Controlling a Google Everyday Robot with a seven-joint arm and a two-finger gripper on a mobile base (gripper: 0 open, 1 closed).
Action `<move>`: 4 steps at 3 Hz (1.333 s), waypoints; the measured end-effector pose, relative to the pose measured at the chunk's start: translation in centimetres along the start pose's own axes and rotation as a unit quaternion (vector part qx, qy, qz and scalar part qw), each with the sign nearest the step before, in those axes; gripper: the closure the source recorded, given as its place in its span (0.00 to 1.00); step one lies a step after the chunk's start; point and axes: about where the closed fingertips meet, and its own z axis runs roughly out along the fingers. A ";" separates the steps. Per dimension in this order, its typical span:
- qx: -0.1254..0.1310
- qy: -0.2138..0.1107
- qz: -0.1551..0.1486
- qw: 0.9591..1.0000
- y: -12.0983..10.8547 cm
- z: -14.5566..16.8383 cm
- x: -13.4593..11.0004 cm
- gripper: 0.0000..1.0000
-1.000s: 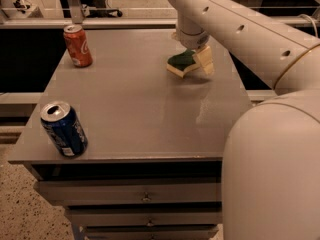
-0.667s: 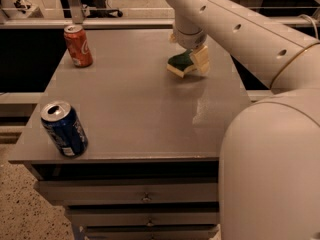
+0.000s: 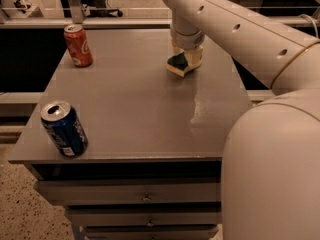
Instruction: Move sponge near pepsi can
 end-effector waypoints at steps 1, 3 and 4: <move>0.006 0.001 0.000 1.000 0.8 -1.3 0.2 0.87; 0.020 -0.009 0.082 0.996 6.4 -9.2 1.1 1.00; 0.032 -0.044 0.148 0.987 9.0 -13.0 -0.5 1.00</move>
Offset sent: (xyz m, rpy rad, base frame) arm -0.0750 -0.0520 0.0914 0.0822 -0.0834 -0.1261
